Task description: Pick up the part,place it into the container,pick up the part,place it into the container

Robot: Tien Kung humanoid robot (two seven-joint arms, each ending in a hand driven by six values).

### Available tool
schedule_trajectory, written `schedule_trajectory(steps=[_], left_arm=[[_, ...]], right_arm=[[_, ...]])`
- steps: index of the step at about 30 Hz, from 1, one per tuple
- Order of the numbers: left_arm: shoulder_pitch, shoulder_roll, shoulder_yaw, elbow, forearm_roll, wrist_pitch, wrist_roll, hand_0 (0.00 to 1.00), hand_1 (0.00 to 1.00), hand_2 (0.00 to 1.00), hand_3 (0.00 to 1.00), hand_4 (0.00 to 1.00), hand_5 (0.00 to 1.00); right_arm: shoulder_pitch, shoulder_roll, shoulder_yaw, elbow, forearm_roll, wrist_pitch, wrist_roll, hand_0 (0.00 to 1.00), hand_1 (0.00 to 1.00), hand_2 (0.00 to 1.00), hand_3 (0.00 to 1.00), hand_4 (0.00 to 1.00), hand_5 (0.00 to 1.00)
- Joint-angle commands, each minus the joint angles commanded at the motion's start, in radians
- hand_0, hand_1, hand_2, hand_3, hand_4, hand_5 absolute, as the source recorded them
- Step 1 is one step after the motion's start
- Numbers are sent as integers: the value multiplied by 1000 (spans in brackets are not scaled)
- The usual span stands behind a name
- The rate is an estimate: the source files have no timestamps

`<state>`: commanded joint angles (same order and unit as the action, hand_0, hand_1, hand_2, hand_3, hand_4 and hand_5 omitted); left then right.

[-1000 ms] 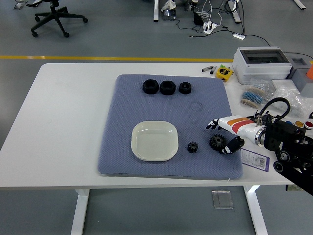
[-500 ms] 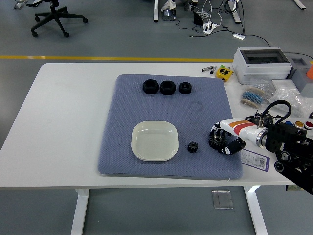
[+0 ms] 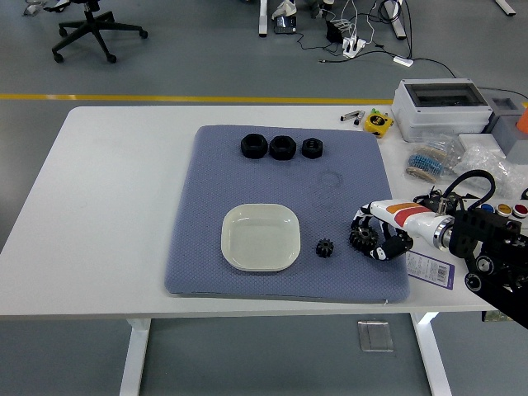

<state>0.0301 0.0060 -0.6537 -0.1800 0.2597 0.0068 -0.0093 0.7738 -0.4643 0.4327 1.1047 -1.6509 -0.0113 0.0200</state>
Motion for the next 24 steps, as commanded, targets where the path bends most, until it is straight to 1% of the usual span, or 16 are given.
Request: schedule_trajectory(steps=[4, 5, 10, 15, 16, 19, 22, 23, 24], left_arm=[[3, 2, -2, 0, 2, 1, 1, 873, 858, 889, 637, 580, 781], [4, 3, -2, 0, 3, 2, 1, 874, 857, 887, 636, 583, 785], [8, 4, -1, 0, 0, 5, 0, 874, 857, 887, 636, 583, 785], [11, 7, 22, 0, -19, 6, -2, 872, 856, 885, 637, 582, 785], [11, 8, 29, 0, -26, 6, -3, 872, 854, 884, 636, 583, 787], [10, 10, 42, 0, -37, 7, -5, 872, 854, 884, 636, 583, 787], [7, 11, 57, 0, -50, 7, -7, 872, 854, 884, 636, 583, 787], [6, 11, 62, 0, -56, 8, -8, 871, 853, 883, 635, 583, 787], [4, 11, 69, 0, -64, 9, -10, 871, 853, 883, 635, 583, 787]], right_arm=[[2, 5, 15, 47, -31, 0, -13, 106, 227, 356, 445, 596, 132], [4, 8, 15, 59, -43, 2, -16, 119, 232, 353, 446, 621, 85], [23, 31, 11, 116, -95, 2, -38, 119, 232, 353, 446, 621, 85], [96, 62, -46, 150, -116, 27, -62, 122, 236, 352, 450, 618, 89], [109, 69, -54, 153, -118, 31, -68, 136, 242, 364, 457, 605, 135], [160, 108, -81, 167, -124, 44, -89, 136, 242, 364, 457, 605, 135], [193, 149, -100, 169, -119, 43, -85, 136, 242, 364, 457, 605, 135], [200, 161, -105, 164, -120, 40, -81, 131, 253, 414, 485, 672, 165], [206, 174, -109, 157, -124, 40, -79, 131, 253, 414, 485, 672, 165]])
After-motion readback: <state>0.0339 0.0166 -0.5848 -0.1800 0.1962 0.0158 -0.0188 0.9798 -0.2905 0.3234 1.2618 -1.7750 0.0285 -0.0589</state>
